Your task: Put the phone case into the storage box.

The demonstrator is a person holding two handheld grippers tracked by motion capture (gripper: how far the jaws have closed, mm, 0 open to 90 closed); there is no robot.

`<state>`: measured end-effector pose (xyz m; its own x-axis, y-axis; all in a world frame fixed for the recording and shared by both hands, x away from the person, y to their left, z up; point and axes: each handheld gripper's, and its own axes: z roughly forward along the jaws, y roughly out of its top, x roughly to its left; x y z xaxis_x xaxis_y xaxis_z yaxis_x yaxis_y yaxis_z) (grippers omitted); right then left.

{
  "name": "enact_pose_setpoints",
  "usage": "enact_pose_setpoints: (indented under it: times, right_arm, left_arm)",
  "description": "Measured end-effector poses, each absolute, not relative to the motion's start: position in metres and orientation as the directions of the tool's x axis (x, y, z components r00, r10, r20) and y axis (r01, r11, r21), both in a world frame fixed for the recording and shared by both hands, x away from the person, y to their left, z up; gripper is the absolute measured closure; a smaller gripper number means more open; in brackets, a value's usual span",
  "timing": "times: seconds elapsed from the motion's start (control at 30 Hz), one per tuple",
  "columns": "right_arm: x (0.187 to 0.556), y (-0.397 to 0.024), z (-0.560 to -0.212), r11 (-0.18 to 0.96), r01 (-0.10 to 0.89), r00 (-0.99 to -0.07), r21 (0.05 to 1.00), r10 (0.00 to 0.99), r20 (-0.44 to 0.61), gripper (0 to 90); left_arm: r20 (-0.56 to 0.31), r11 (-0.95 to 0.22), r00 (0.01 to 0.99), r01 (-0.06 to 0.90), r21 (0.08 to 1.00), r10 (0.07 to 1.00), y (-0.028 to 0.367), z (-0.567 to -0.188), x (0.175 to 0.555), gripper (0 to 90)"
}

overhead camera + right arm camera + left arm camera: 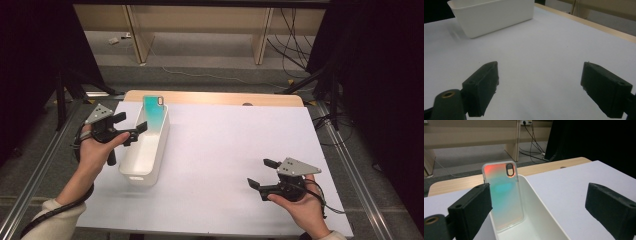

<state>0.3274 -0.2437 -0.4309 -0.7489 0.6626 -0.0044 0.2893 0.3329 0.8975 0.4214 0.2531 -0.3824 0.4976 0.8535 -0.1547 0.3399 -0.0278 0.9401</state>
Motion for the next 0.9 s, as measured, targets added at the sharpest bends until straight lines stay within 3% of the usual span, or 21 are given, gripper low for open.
enact_pose_setpoints:
  times: [0.4, 0.9]
  right_arm:
    - [0.327, -0.244, -0.431, 0.333, 0.289, -0.749, 0.897, 0.663, -0.005, 16.0]
    - [0.327, -0.244, -0.43, 0.33, 0.292, -0.751, 0.898, 0.661, 0.002, 16.1]
  left_arm:
    - [-0.181, -0.023, 0.539, 0.35, 0.936, 0.823, 0.243, -0.386, 0.406, 6.8]
    - [-0.152, -0.078, 0.607, 0.335, 0.939, 0.78, 0.221, -0.394, 0.381, 7.1]
